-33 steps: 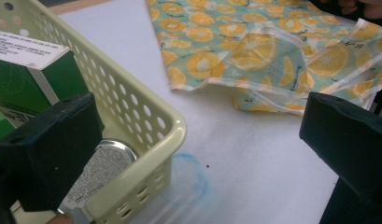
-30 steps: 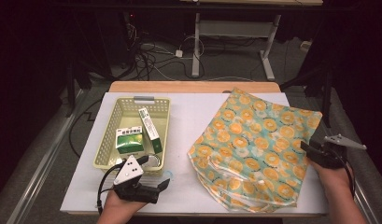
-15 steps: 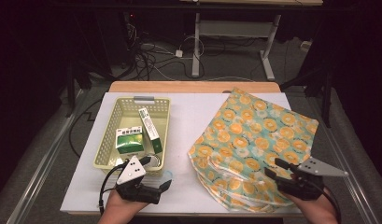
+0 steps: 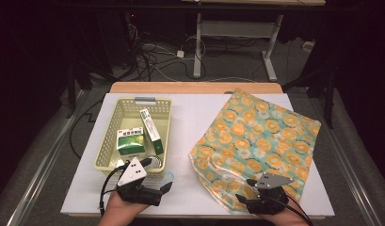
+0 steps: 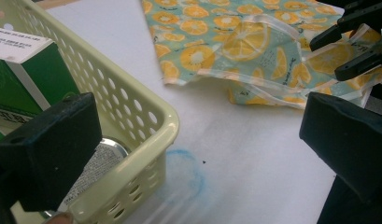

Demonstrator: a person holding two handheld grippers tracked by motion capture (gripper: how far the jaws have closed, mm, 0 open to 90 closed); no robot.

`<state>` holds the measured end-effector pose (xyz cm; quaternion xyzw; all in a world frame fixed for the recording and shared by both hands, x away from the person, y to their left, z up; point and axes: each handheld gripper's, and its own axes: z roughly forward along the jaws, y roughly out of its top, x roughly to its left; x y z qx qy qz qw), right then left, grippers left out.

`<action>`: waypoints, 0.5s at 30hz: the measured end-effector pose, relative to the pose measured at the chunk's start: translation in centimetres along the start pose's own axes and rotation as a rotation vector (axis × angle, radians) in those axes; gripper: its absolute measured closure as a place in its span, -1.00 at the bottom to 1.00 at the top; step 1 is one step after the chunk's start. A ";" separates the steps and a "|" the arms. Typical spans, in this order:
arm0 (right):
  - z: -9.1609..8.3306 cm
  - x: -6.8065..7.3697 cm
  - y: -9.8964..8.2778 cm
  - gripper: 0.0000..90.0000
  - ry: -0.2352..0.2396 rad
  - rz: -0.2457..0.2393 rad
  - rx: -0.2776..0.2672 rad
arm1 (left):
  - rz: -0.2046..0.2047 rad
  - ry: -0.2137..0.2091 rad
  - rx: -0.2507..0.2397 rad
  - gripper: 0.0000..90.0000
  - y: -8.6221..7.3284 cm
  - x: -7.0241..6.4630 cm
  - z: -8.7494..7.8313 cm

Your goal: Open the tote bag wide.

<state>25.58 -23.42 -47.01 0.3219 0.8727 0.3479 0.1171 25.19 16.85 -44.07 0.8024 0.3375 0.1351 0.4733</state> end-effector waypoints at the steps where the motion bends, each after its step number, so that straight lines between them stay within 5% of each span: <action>1: 0.1 0.1 0.0 -0.22 -0.003 -0.009 0.007 | 0.001 -0.001 0.000 -1.00 0.0 0.0 0.0; 7: 0.6 0.8 0.1 -0.32 0.038 -0.034 0.034 | 0.003 -0.001 0.001 -1.00 0.0 -0.1 0.1; 12: 1.3 1.3 0.3 -0.29 -0.001 -0.061 0.073 | 0.005 -0.001 0.001 -1.00 0.0 -0.1 0.1; 15: 1.3 1.2 0.4 -0.10 -0.012 -0.048 0.065 | 0.005 -0.001 0.002 -1.00 0.0 -0.2 0.1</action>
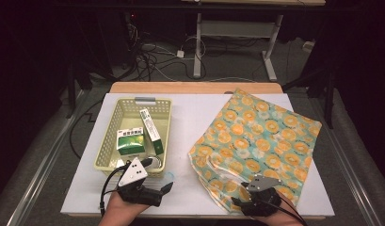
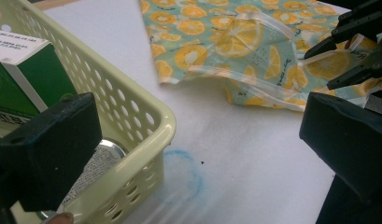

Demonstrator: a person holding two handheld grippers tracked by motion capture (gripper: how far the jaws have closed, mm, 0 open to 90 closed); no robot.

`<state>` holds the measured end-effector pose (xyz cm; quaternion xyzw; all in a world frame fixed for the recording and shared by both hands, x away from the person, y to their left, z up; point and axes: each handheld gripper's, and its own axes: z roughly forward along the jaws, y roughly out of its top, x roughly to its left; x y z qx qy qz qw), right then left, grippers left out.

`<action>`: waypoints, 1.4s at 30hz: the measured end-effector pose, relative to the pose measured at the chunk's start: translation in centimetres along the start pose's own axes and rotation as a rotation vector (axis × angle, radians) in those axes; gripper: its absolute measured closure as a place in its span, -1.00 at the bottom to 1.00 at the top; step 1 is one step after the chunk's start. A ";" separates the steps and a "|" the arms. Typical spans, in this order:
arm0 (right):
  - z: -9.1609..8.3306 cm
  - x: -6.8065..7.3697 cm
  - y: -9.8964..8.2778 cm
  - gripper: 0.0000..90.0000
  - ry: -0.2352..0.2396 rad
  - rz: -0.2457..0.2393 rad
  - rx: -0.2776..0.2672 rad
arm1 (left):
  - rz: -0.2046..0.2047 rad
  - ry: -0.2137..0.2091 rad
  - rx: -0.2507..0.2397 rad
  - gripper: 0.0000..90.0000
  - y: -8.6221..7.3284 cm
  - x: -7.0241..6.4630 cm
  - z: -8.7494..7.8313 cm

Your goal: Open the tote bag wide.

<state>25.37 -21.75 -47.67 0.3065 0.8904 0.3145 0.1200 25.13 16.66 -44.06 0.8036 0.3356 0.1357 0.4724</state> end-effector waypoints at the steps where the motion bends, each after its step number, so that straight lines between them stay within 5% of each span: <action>1: 0.0 0.0 0.0 -0.02 -0.002 0.001 -0.002 | -0.001 -0.001 0.000 -1.00 0.0 0.0 0.0; 3: -0.1 0.1 0.0 0.24 -0.006 -0.004 0.000 | -0.004 -0.005 -0.001 -1.00 0.0 0.0 0.1; 4: -0.2 0.2 0.2 0.54 0.007 -0.032 0.003 | -0.004 -0.006 -0.001 -1.00 0.0 -0.1 0.1; 8: -0.1 0.8 0.6 0.89 0.002 -0.076 0.013 | -0.005 -0.009 -0.004 -1.00 0.1 -0.2 0.1; 10: -0.1 0.8 0.6 0.90 -0.007 -0.092 0.016 | -0.008 -0.011 -0.006 -1.00 0.1 -0.1 0.0; 16: -1.1 0.8 0.9 0.92 -0.006 -0.035 -0.104 | -0.018 -0.017 -0.015 -1.00 0.1 0.0 -0.1; 20: -1.3 1.0 1.4 0.94 -0.022 -0.032 -0.134 | -0.023 -0.015 -0.023 -1.00 0.2 0.0 -0.1; 31: 1.9 2.9 4.4 0.96 -0.025 -0.053 -0.160 | -0.021 -0.005 -0.028 -1.00 0.1 0.2 -0.4; 42: 4.3 3.2 7.0 0.97 -0.009 -0.029 -0.186 | -0.029 0.003 -0.036 -1.00 0.1 0.6 -0.7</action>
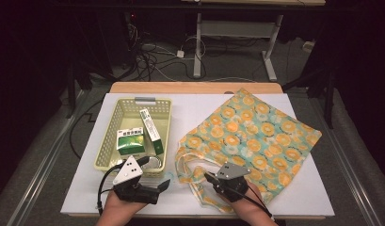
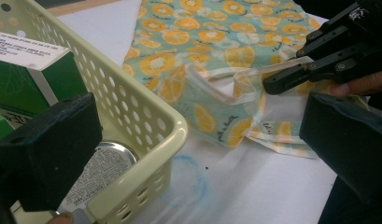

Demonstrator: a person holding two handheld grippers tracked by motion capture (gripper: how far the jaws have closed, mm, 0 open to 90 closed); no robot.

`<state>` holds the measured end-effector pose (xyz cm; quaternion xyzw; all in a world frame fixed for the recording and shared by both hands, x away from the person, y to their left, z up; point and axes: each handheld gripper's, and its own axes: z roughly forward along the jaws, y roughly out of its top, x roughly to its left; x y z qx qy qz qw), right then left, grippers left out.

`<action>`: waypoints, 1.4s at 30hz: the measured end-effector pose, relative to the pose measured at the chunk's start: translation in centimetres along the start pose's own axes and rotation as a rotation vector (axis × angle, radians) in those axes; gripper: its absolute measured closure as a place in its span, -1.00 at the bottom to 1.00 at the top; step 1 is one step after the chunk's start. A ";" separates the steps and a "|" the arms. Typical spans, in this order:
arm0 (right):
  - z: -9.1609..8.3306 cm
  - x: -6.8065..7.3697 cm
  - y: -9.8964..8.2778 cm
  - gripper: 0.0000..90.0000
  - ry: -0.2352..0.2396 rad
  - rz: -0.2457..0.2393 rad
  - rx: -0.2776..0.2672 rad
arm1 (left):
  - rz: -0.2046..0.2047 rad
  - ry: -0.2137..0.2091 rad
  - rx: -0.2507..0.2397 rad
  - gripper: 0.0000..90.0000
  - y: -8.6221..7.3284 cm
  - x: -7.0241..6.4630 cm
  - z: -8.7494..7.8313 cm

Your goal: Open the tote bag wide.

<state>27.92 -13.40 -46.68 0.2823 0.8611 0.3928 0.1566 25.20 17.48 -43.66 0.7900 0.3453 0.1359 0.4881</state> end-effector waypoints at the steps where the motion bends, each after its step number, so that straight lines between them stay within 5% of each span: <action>1: 0.0 0.1 0.1 0.97 0.001 0.006 -0.008 | 0.000 0.000 -0.001 -1.00 0.0 0.0 0.0; 16: -2.6 0.4 -0.3 0.99 0.014 -0.004 -0.046 | 0.010 0.005 0.000 -1.00 0.1 -0.2 -0.1; 19: -3.4 -0.1 -0.1 0.99 0.013 0.036 -0.087 | 0.016 0.005 0.001 -1.00 0.1 -0.2 -0.1; 24: -4.8 -2.4 0.0 0.98 -0.023 0.091 -0.141 | 0.014 0.012 0.001 -1.00 0.1 -0.2 -0.2; 31: -6.4 -8.1 -1.7 0.98 -0.119 0.248 -0.181 | 0.017 0.012 0.008 -1.00 0.1 -0.2 0.0; 32: -6.4 -8.1 -1.7 0.98 -0.119 0.248 -0.181 | 0.018 0.011 0.009 -1.00 0.1 -0.2 0.0; 35: -6.5 -10.8 -3.4 0.98 -0.163 0.320 -0.155 | 0.018 0.011 0.010 -1.00 0.1 -0.2 0.1; 42: -6.3 -13.3 -5.9 0.83 -0.256 0.360 -0.067 | 0.018 0.012 0.006 -1.00 0.1 -0.2 -0.1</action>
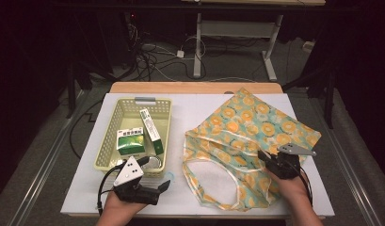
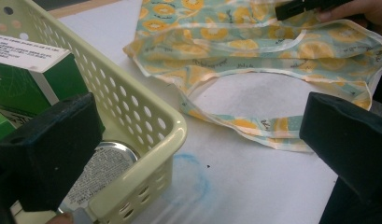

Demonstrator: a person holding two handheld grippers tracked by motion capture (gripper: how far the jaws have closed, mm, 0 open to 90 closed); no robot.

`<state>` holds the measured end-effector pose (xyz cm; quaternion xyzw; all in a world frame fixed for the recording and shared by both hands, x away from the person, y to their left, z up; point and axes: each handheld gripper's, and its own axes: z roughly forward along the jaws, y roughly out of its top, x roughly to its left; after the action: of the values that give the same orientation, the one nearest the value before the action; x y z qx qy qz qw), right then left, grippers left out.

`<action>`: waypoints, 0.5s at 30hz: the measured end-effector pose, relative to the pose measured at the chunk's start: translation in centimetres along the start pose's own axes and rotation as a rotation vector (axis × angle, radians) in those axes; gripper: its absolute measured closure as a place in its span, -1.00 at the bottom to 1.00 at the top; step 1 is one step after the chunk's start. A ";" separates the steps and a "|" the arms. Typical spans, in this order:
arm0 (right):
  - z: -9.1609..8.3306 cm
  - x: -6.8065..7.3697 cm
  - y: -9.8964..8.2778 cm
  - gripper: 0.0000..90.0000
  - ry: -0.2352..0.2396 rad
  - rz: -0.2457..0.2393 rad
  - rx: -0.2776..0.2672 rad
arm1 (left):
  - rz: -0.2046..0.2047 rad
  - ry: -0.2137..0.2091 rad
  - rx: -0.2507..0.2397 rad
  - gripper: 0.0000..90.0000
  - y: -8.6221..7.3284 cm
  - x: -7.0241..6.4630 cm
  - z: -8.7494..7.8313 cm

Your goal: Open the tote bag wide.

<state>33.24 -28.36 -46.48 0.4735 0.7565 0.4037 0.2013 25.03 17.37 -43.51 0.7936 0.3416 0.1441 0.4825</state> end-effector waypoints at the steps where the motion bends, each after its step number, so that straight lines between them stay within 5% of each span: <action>1: 0.1 -0.4 -0.2 0.75 -0.002 0.009 0.006 | -0.001 0.000 -0.001 -1.00 0.0 0.0 0.0; 6: -0.4 -1.0 -0.2 0.51 -0.005 0.042 -0.011 | -0.003 -0.003 -0.001 -1.00 0.0 0.0 0.0; 11: -0.8 -0.8 -0.1 0.41 0.021 0.030 -0.033 | -0.003 -0.005 0.002 -1.00 0.0 0.1 0.1; 15: -0.9 -0.6 0.0 0.10 0.066 -0.003 -0.049 | -0.008 -0.007 0.002 -1.00 -0.1 0.1 0.1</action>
<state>32.96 -29.29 -46.01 0.4536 0.7533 0.4372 0.1885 25.16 17.41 -43.62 0.7931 0.3435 0.1390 0.4834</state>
